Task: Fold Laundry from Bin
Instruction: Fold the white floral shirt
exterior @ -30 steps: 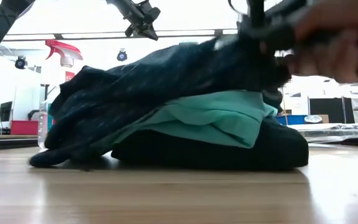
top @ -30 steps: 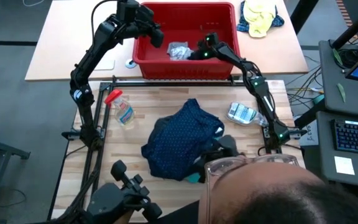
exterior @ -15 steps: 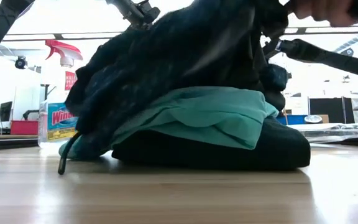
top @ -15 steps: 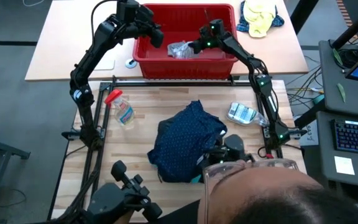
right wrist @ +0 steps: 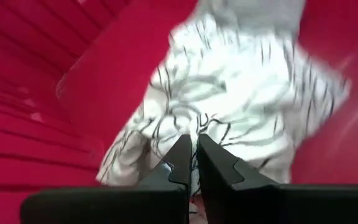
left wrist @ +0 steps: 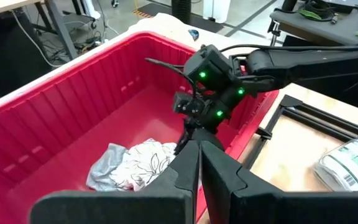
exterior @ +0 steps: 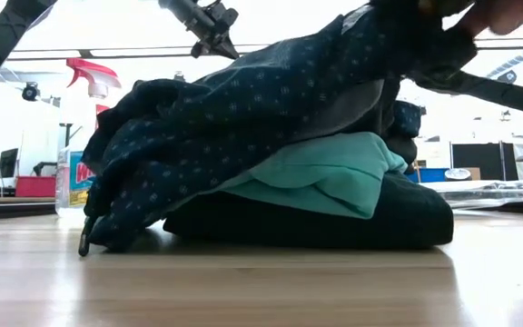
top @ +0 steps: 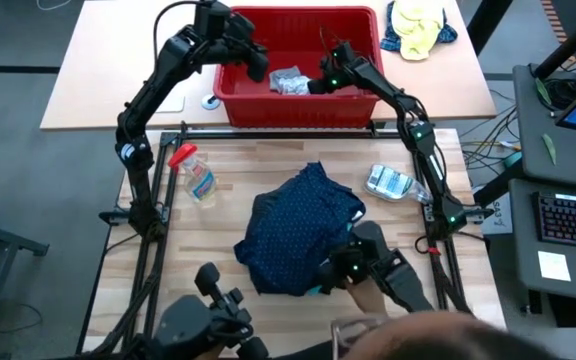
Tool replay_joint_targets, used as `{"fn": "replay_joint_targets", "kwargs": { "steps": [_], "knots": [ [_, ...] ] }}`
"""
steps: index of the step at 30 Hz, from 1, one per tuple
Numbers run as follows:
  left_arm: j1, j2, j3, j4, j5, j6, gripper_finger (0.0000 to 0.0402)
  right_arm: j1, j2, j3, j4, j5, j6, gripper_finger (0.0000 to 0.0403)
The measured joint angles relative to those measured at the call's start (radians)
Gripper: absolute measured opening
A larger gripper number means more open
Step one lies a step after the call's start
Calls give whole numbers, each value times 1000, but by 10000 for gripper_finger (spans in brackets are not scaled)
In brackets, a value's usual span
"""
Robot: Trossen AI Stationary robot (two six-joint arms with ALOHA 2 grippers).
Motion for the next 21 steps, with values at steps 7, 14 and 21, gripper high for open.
{"fn": "replay_joint_targets", "kwargs": {
  "steps": [7,14,21],
  "knots": [
    [-37,-6,0,-34,14,15,0,-5,-9,-2,-188,-8,180,13],
    [-63,-33,0,-64,20,15,0,12,-77,1,-297,214,135,13],
    [-64,-77,0,-115,16,6,0,9,-91,-2,-363,117,146,13]
  ]
}}
